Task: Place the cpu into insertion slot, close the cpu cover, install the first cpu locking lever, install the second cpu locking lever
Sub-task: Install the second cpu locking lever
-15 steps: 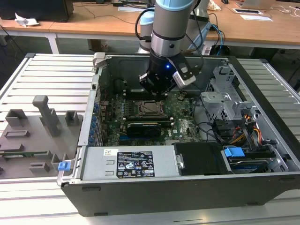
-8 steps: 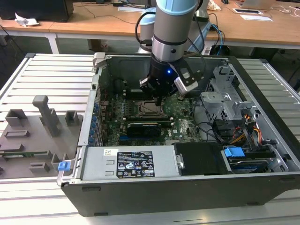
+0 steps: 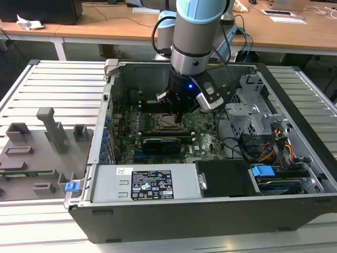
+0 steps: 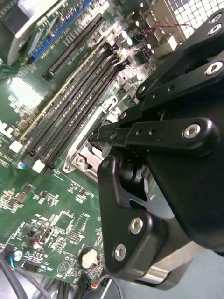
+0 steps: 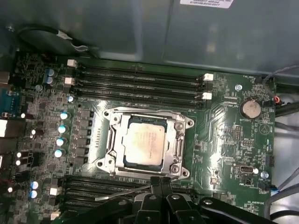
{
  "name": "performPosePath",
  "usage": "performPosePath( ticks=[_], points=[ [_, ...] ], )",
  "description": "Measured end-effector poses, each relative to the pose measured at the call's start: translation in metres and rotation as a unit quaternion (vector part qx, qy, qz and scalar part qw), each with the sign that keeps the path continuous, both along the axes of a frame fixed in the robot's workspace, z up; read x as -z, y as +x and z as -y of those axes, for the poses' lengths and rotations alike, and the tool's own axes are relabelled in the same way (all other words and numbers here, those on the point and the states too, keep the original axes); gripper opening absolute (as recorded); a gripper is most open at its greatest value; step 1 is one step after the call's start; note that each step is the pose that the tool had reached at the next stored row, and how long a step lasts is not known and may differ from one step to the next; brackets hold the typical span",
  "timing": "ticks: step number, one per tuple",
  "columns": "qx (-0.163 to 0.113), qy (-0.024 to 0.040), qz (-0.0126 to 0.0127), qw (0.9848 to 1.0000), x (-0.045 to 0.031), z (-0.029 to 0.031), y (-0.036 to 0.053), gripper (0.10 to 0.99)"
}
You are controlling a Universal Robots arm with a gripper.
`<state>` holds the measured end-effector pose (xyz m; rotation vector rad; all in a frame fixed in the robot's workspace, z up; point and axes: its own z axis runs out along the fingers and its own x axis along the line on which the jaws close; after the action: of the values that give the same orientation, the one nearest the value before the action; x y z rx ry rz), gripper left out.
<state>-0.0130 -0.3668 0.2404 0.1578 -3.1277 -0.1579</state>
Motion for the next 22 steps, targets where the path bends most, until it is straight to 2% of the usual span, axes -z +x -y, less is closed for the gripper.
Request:
performPosePath(
  ticks=[7, 14, 22],
  points=[
    [0.0, 0.0002, 0.0, 1.0, 0.0019, 0.0109, -0.0101, 0.106],
    [0.0, 0.0002, 0.0, 1.0, 0.0051, 0.0137, -0.0298, 0.106],
    [0.0, 0.0008, -0.0001, 1.0, 0.0174, 0.0139, -0.041, 0.106]
  ],
)
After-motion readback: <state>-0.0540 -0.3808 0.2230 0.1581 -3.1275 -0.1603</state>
